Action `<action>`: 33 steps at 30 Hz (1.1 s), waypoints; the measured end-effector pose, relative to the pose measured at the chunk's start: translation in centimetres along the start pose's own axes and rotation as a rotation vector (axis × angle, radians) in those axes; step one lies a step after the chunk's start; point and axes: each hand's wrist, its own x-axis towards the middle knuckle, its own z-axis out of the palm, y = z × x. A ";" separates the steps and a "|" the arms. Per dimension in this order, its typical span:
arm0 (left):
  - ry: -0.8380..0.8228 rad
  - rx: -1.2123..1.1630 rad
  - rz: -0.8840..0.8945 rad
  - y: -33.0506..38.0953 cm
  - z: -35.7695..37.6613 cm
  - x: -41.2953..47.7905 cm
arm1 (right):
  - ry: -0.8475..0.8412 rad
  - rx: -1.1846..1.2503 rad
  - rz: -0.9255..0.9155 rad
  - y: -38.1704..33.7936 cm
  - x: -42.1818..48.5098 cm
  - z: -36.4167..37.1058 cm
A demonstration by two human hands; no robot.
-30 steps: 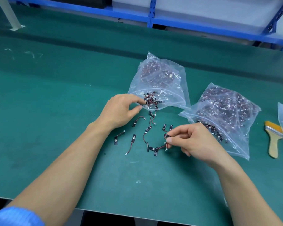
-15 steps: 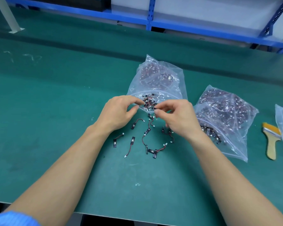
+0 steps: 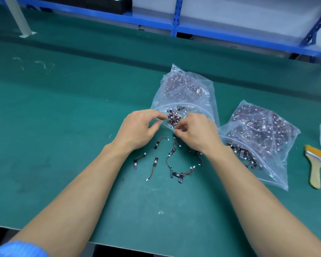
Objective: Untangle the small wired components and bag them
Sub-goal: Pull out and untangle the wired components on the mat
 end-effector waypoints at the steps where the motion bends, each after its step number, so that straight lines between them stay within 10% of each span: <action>1: -0.013 -0.001 -0.008 0.0 -0.1 0.0 | -0.020 -0.025 0.007 -0.1 0.1 0.2; 18: -0.009 -0.059 -0.045 -0.6 -0.4 0.1 | 0.210 0.565 0.232 0.5 1.2 -0.3; 33: -0.010 -0.243 -0.196 -1.3 -1.4 -0.3 | -0.009 0.647 0.088 4.8 -3.4 -0.6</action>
